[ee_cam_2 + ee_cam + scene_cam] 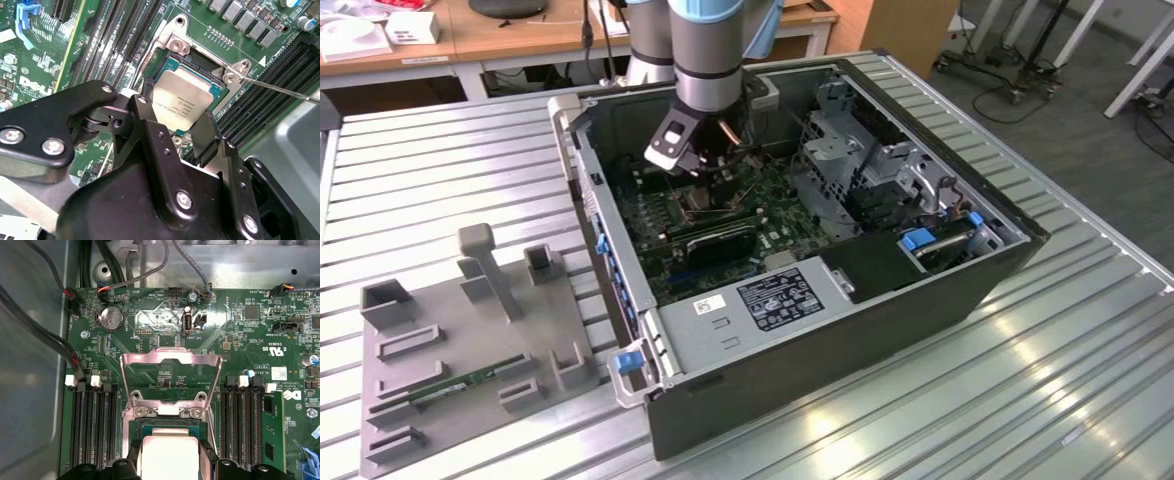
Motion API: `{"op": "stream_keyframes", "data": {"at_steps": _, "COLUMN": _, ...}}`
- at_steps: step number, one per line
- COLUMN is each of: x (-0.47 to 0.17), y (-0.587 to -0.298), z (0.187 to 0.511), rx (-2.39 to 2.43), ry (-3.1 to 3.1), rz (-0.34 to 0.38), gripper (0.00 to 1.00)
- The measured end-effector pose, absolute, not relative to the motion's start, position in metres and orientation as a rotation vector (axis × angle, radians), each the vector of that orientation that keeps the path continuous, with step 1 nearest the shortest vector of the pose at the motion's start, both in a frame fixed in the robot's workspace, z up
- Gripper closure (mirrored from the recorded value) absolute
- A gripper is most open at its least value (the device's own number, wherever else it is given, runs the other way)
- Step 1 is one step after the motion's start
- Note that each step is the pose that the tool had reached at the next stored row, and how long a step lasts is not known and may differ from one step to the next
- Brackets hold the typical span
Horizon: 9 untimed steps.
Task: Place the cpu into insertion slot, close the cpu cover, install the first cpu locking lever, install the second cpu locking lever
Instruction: 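Place the cpu into insertion slot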
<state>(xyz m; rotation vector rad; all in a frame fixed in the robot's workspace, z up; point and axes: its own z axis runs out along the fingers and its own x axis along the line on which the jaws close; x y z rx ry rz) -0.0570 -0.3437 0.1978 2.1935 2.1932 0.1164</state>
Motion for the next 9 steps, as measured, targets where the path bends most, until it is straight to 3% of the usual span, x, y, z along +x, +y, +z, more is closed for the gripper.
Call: {"op": "stream_keyframes", "data": {"at_steps": 9, "x": -0.0570, "y": -0.3437, "z": 0.1949, "rx": 2.196, "ry": 2.194, "rz": 0.120, "gripper": 0.46}}
